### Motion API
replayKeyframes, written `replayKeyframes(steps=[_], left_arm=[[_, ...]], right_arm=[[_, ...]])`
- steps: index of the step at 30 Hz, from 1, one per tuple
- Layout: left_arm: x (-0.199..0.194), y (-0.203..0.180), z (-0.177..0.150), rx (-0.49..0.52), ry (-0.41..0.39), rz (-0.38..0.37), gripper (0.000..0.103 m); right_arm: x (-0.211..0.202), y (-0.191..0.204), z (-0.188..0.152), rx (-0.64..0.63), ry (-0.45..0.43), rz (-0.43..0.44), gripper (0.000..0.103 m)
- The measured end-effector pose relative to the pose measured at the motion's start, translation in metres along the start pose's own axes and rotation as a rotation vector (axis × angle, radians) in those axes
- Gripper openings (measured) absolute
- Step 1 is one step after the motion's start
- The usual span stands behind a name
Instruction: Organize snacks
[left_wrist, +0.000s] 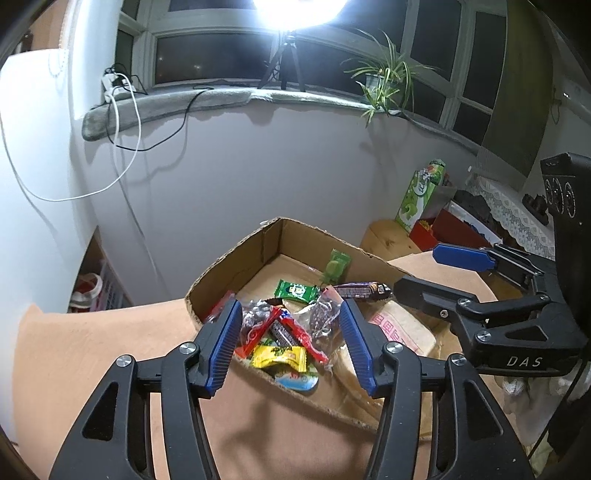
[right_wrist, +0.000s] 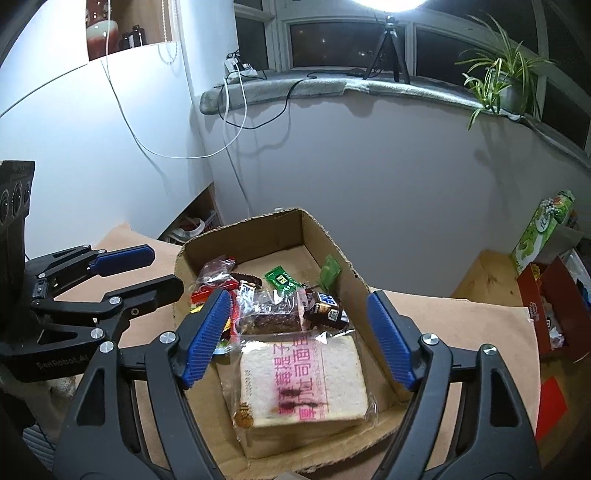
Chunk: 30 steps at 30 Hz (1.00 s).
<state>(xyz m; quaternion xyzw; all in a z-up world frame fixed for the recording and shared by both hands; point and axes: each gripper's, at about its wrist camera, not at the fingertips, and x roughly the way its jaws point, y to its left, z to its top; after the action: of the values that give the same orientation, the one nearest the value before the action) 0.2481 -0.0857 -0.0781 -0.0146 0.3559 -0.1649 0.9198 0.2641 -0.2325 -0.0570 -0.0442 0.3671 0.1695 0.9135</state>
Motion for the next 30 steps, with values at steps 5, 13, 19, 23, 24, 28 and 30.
replayKeyframes(steps=[5,13,19,23,24,28,30], left_arm=[[-0.015,-0.001,-0.005,-0.006,-0.021,0.001,0.056],[-0.037,-0.006,-0.019,-0.008,-0.047,0.007,0.065],[-0.050,-0.005,-0.032,-0.041,-0.062,0.001,0.070],[-0.056,-0.003,-0.039,-0.054,-0.063,0.015,0.070],[-0.057,-0.002,-0.040,-0.061,-0.063,0.015,0.071],[-0.064,-0.001,-0.043,-0.073,-0.064,0.037,0.073],[-0.067,-0.001,-0.044,-0.076,-0.070,0.047,0.074]], right_arm=[[-0.014,0.008,-0.006,-0.013,-0.019,-0.035,0.079],[-0.044,0.022,-0.019,-0.001,-0.058,-0.098,0.080],[-0.068,0.028,-0.030,0.020,-0.097,-0.125,0.103],[-0.083,0.036,-0.033,0.007,-0.132,-0.138,0.103],[-0.085,0.038,-0.033,0.003,-0.137,-0.144,0.103],[-0.093,0.042,-0.034,-0.008,-0.151,-0.164,0.103],[-0.095,0.043,-0.035,-0.004,-0.151,-0.160,0.103]])
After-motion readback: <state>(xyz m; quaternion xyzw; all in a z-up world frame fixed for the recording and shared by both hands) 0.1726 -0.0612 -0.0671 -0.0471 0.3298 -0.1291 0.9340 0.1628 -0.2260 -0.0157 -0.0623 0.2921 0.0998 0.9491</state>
